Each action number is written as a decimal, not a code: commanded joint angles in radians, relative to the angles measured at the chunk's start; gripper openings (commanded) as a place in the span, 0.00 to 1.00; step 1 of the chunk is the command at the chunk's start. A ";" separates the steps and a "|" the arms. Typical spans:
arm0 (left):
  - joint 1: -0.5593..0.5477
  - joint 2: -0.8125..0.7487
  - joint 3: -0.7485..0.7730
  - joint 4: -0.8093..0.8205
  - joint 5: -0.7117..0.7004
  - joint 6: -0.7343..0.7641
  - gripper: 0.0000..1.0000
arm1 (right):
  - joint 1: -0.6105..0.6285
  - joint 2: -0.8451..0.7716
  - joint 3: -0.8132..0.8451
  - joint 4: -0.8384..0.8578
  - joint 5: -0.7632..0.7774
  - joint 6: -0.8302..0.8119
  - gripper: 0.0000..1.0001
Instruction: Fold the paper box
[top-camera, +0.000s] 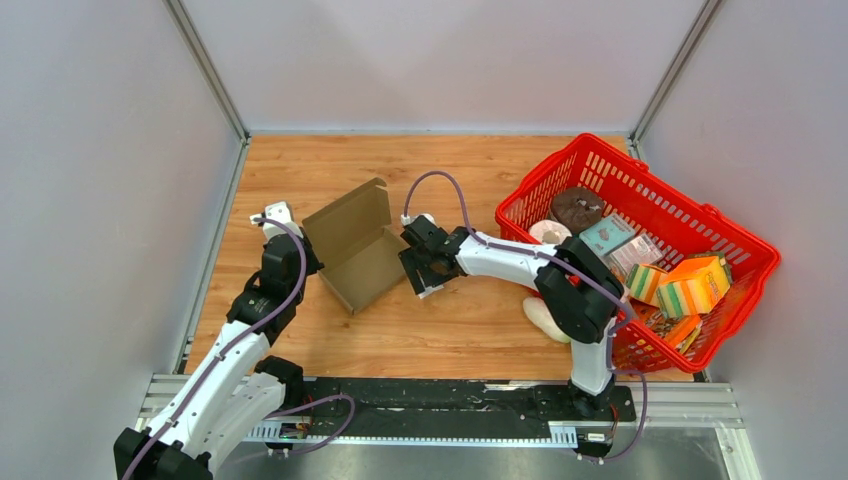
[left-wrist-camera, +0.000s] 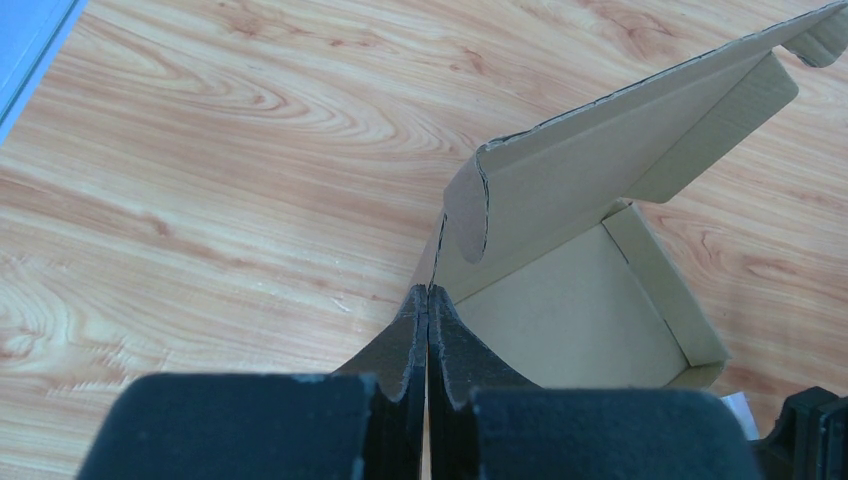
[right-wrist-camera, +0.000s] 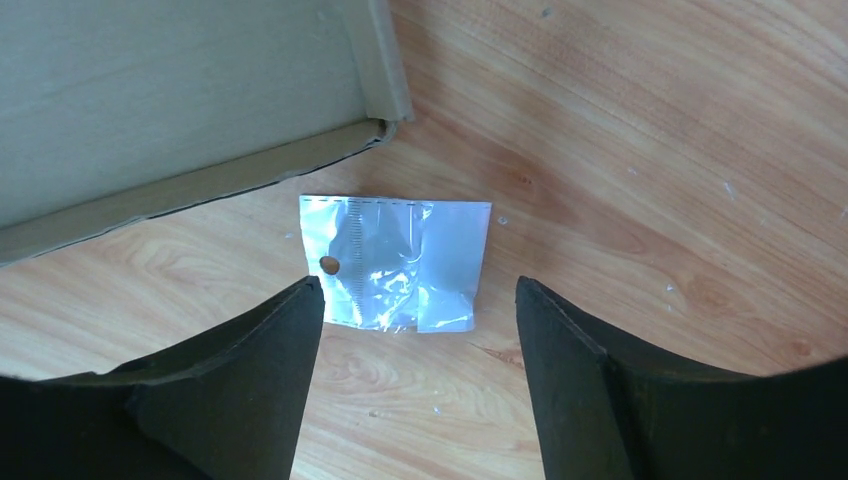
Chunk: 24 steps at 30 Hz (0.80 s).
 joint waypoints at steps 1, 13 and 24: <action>0.004 -0.005 -0.002 0.025 -0.009 -0.001 0.00 | 0.000 0.033 0.030 0.033 -0.002 0.007 0.72; 0.008 -0.005 -0.002 0.026 -0.004 -0.004 0.00 | -0.003 0.067 0.039 0.034 -0.023 -0.003 0.44; 0.008 -0.008 -0.004 0.026 -0.007 -0.004 0.00 | -0.002 0.000 -0.010 0.056 0.006 0.001 0.23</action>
